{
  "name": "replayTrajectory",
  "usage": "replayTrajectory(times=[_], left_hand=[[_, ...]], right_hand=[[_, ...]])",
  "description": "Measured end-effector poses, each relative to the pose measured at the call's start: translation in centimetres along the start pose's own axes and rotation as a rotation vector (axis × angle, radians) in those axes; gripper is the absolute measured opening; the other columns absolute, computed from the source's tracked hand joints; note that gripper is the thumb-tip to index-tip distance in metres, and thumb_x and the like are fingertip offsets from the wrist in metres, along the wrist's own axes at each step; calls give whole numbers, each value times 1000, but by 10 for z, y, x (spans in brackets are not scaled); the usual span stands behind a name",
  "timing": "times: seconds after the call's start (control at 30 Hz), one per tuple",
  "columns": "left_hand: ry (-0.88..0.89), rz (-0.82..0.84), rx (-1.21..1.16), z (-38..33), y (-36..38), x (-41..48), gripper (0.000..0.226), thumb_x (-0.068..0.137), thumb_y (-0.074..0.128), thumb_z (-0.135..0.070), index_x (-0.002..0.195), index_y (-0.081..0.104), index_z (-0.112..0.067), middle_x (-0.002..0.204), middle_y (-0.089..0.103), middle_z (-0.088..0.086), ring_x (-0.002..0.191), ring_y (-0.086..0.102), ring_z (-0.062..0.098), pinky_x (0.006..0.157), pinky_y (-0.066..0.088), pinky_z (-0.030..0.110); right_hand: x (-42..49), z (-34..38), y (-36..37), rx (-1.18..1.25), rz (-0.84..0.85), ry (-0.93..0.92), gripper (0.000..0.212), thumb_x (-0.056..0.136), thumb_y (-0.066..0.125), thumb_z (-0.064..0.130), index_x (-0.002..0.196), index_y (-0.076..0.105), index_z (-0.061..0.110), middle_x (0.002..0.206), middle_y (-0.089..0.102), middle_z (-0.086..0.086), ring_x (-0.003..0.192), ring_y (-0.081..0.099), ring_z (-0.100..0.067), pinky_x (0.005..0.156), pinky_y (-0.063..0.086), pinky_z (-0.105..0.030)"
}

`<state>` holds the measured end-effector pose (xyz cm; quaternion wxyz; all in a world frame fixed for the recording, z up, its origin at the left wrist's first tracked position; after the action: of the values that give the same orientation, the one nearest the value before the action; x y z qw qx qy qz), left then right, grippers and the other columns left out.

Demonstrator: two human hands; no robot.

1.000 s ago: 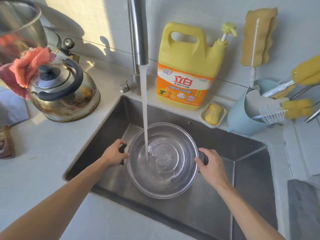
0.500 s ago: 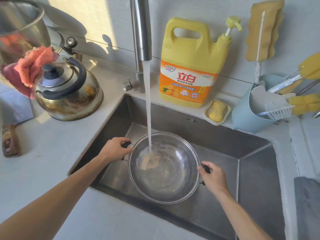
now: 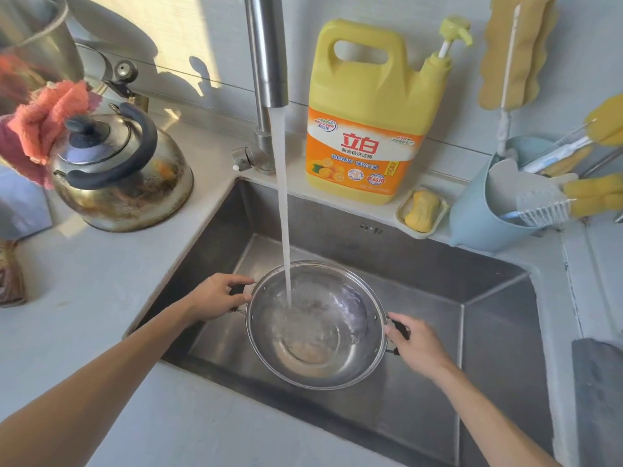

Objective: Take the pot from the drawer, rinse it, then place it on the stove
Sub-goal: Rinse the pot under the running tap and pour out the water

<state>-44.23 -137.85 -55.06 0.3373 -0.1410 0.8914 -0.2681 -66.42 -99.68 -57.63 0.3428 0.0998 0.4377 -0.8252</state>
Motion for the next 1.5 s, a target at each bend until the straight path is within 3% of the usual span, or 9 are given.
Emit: replayTrajectory(times=[0.1,0.23,0.33,0.43,0.6,0.7,1.0,1.3,1.5], left_hand=[[-5,103,56,5,0,-3,49,102,70,-14,147,64,-33,136,69,1,112,71,15,92,59,26],[22,189,122,16,2,-6,71,83,68,-5,135,57,-51,123,75,1,112,75,19,107,58,42],[71,139,94,21,-1,0,71,79,80,-9,132,63,-53,119,73,1,107,77,20,102,60,46],[133,56,124,12,-6,4,59,84,91,-14,129,71,-47,110,75,-1,104,76,20,101,60,41],[195,-26,129,-7,-20,2,44,93,85,-18,127,74,-43,109,80,-12,100,77,9,99,60,36],[155,-46,71,-6,-28,1,30,99,76,-15,125,78,-29,102,83,-8,90,80,8,96,64,37],[115,-131,-10,-1,-34,0,11,98,74,-44,105,81,-39,85,81,-6,79,77,12,78,64,39],[-63,-49,-292,16,-4,8,25,97,78,-41,110,84,-21,101,84,5,96,81,19,93,64,43],[-119,-48,-308,25,3,14,25,95,83,-33,104,79,-10,97,82,19,93,82,35,81,66,43]], right_hand=[[-5,5,1,-62,109,-60,53,103,56,9,149,59,34,115,70,10,106,75,-19,105,56,-42],[-14,-1,3,-35,248,-57,64,93,53,-10,154,52,11,151,47,14,115,72,-9,93,51,-8],[-22,-5,9,-31,321,-82,73,87,62,-11,156,49,11,158,41,14,113,73,-5,101,51,-12],[-25,-1,10,13,310,-126,67,83,78,-9,130,64,37,137,60,12,91,71,0,96,52,-11],[-28,5,6,55,314,-213,43,86,88,30,127,74,37,131,69,18,113,67,-1,112,49,-26],[-28,14,-11,74,233,-209,38,81,77,57,116,73,45,110,77,28,101,74,1,95,55,-22],[-11,24,-49,362,70,-161,12,95,76,11,106,76,12,94,81,-18,80,80,-29,70,62,-27],[-9,11,-40,451,60,-11,40,88,72,44,109,71,10,89,82,-18,66,77,-34,56,62,-38],[-10,-12,-17,445,78,106,23,103,66,29,113,68,9,88,81,-20,61,72,-30,51,59,-35]])
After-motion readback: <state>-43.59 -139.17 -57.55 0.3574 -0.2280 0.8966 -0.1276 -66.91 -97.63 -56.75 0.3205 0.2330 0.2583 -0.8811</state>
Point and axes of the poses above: each hand's wrist, its own x-axis towards the middle knuckle, its own y-axis out of the palm, z = x × y, the point moved 10 cm from there along x, towards the middle knuckle
